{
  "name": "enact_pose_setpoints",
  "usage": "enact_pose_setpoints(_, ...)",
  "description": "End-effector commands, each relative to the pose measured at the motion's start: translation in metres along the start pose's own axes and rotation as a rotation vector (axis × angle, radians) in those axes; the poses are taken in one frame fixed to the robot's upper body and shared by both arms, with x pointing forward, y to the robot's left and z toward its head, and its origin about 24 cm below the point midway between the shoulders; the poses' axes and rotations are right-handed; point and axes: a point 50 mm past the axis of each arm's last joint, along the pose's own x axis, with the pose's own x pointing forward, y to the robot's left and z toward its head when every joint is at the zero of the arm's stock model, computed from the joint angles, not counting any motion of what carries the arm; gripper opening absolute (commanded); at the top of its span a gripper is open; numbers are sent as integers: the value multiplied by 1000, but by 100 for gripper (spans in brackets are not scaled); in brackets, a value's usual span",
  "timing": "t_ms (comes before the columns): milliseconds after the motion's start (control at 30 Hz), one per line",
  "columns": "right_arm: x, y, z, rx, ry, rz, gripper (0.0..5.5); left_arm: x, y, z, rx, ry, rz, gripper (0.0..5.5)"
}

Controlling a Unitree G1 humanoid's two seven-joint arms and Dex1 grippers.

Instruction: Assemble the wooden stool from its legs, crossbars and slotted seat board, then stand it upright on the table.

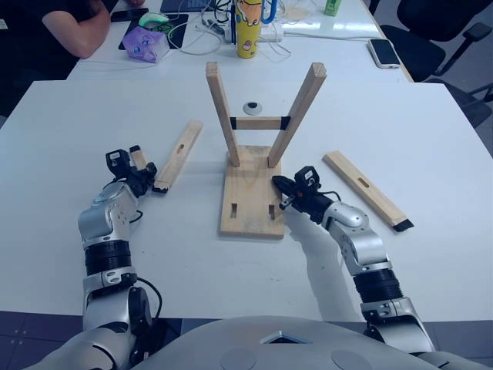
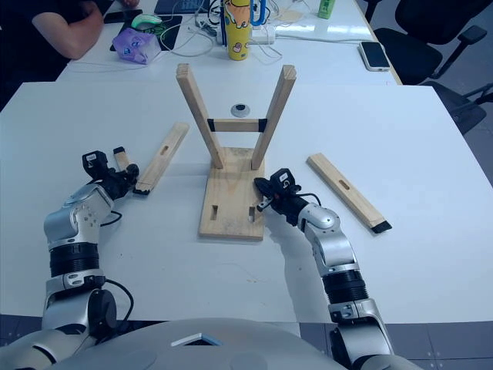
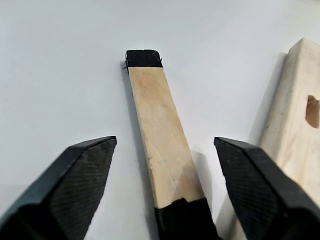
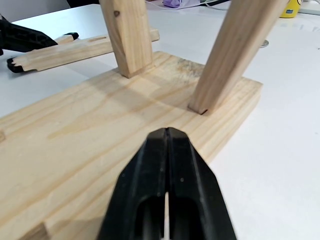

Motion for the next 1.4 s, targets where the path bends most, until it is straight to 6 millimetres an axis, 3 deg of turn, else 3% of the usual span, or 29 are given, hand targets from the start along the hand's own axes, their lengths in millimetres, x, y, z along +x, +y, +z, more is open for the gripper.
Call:
enact_pose_setpoints(33, 2, 1, -2, -4, 17, 6, 0, 2, -4, -15, -15, 67, -1, 382)
enact_pose_setpoints(300, 5, 0, 0, -3, 9, 3, 0, 9, 2, -28, 73, 170, 88, 382)
enact_pose_setpoints(567, 5, 0, -1, 9, 3, -20, 0, 9, 11, -30, 182, 237, 214, 382)
enact_pose_setpoints(767, 4, 1, -3, 15, 4, -31, 0, 3, 13, -33, 118, 264, 217, 382)
enact_pose_setpoints(1100, 4, 1, 4, 26, -27, -51, 0, -5, 24, -56, 151, 344, 221, 259)
enact_pose_setpoints(1400, -1, -9, 14, 39, -67, -102, 0, -6, 30, -66, 160, 367, 167, 259)
